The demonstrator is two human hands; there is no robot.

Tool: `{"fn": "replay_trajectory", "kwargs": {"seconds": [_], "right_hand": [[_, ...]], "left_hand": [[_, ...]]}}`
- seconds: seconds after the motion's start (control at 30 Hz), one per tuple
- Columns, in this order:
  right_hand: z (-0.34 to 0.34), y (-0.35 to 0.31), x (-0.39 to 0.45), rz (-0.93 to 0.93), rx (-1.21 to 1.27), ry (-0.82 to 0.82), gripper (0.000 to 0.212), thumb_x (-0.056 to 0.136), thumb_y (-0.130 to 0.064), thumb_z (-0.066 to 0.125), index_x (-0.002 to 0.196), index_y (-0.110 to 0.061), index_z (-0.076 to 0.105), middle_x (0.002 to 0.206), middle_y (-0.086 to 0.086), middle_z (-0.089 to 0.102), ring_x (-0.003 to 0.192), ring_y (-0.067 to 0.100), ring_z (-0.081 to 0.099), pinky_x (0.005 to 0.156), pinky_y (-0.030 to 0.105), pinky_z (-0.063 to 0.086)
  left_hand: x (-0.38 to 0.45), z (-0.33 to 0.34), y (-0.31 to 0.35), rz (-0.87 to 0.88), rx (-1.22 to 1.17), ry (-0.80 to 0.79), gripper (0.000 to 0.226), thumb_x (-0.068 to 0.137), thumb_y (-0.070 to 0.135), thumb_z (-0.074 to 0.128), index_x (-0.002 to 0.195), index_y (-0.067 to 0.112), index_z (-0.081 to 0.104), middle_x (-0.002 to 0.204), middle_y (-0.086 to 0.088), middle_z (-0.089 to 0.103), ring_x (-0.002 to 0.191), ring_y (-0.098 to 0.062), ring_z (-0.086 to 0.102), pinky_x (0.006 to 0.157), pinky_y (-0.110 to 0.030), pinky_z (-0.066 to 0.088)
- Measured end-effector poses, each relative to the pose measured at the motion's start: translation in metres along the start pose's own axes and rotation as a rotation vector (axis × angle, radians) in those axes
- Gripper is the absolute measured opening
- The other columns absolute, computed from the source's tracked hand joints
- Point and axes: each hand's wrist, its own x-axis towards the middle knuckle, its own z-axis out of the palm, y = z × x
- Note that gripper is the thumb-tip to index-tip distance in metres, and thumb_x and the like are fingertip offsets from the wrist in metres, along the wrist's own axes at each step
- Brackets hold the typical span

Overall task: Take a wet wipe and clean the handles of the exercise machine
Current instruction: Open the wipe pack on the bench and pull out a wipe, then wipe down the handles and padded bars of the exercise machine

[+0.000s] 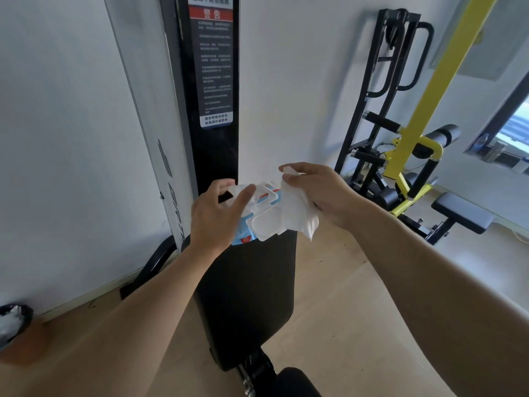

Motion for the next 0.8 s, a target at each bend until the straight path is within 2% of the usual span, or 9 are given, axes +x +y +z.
{"fn": "replay_trajectory", "kwargs": {"seconds": [0.13, 0.23, 0.3, 0.37, 0.43, 0.57, 0.67, 0.73, 0.8], "right_hand": [[-0.012, 0.005, -0.008, 0.032, 0.258, -0.095, 0.035, 0.097, 0.000, 0.060, 0.130, -0.010, 0.064, 0.112, 0.007, 0.067, 0.097, 0.020, 0.063, 0.085, 0.033, 0.057], [-0.020, 0.011, -0.017, 0.000, 0.401, -0.081, 0.029, 0.093, 0.000, 0.064, 0.120, -0.010, 0.069, 0.107, 0.007, 0.070, 0.099, 0.022, 0.066, 0.090, 0.034, 0.059], [-0.025, 0.015, -0.026, -0.014, 0.537, -0.108, 0.028, 0.088, -0.004, 0.065, 0.115, -0.009, 0.069, 0.102, 0.007, 0.072, 0.094, 0.020, 0.068, 0.091, 0.033, 0.057], [-0.032, 0.017, -0.037, -0.033, 0.642, -0.132, 0.029, 0.083, -0.012, 0.065, 0.112, -0.007, 0.069, 0.103, 0.009, 0.071, 0.091, 0.020, 0.069, 0.091, 0.033, 0.056], [-0.040, 0.021, -0.051, -0.058, 0.703, -0.125, 0.024, 0.082, -0.019, 0.065, 0.102, -0.008, 0.071, 0.100, 0.011, 0.070, 0.089, 0.021, 0.068, 0.088, 0.034, 0.058], [-0.059, 0.038, -0.077, -0.099, 0.702, 0.044, 0.029, 0.080, -0.029, 0.068, 0.095, -0.005, 0.066, 0.092, 0.014, 0.067, 0.087, 0.027, 0.067, 0.084, 0.043, 0.058], [-0.079, 0.052, -0.093, -0.163, 0.635, 0.232, 0.038, 0.073, -0.032, 0.077, 0.096, -0.003, 0.067, 0.094, 0.015, 0.069, 0.089, 0.029, 0.068, 0.084, 0.047, 0.057], [-0.100, 0.063, -0.103, -0.194, 0.567, 0.370, 0.042, 0.069, -0.038, 0.080, 0.088, -0.003, 0.066, 0.085, 0.012, 0.067, 0.081, 0.028, 0.064, 0.080, 0.047, 0.054], [-0.125, 0.078, -0.111, -0.209, 0.463, 0.496, 0.049, 0.068, -0.043, 0.081, 0.081, 0.000, 0.062, 0.074, 0.008, 0.061, 0.072, 0.025, 0.056, 0.070, 0.045, 0.049]], "left_hand": [[-0.006, -0.008, 0.010, -0.057, -0.180, 0.135, 0.055, 0.084, 0.062, 0.062, 0.119, 0.019, 0.062, 0.120, 0.009, 0.066, 0.113, -0.005, 0.058, 0.098, -0.025, 0.049], [-0.025, -0.015, 0.035, 0.106, -0.210, 0.316, 0.046, 0.083, 0.051, 0.066, 0.114, 0.017, 0.062, 0.119, 0.003, 0.065, 0.114, -0.008, 0.056, 0.086, 0.003, 0.036], [-0.043, -0.016, 0.058, 0.242, -0.248, 0.336, 0.035, 0.083, 0.036, 0.072, 0.111, 0.017, 0.061, 0.115, 0.003, 0.066, 0.110, -0.010, 0.059, 0.084, 0.002, 0.037], [-0.063, -0.010, 0.081, 0.317, -0.346, 0.270, 0.036, 0.081, 0.027, 0.077, 0.111, 0.019, 0.057, 0.110, 0.008, 0.065, 0.103, -0.007, 0.062, 0.082, -0.008, 0.046], [-0.082, 0.002, 0.099, 0.282, -0.437, 0.163, 0.043, 0.079, 0.028, 0.080, 0.113, 0.025, 0.053, 0.113, 0.010, 0.065, 0.108, -0.013, 0.063, 0.083, -0.020, 0.051], [-0.113, 0.041, 0.124, -0.164, -0.674, -0.251, 0.070, 0.063, 0.053, 0.087, 0.122, 0.032, 0.057, 0.113, 0.016, 0.068, 0.105, -0.004, 0.065, 0.080, -0.020, 0.051], [-0.129, 0.074, 0.137, -0.274, -0.692, -0.487, 0.042, 0.071, 0.046, 0.081, 0.108, 0.029, 0.071, 0.096, 0.011, 0.076, 0.088, 0.000, 0.070, 0.076, -0.024, 0.053], [-0.134, 0.097, 0.142, -0.290, -0.666, -0.427, 0.012, 0.085, 0.032, 0.074, 0.096, 0.026, 0.074, 0.089, 0.007, 0.076, 0.080, -0.002, 0.070, 0.075, -0.025, 0.056], [-0.139, 0.122, 0.146, -0.310, -0.699, -0.362, 0.010, 0.090, 0.028, 0.069, 0.093, 0.021, 0.075, 0.088, 0.003, 0.076, 0.082, -0.009, 0.070, 0.078, -0.030, 0.056]]}}
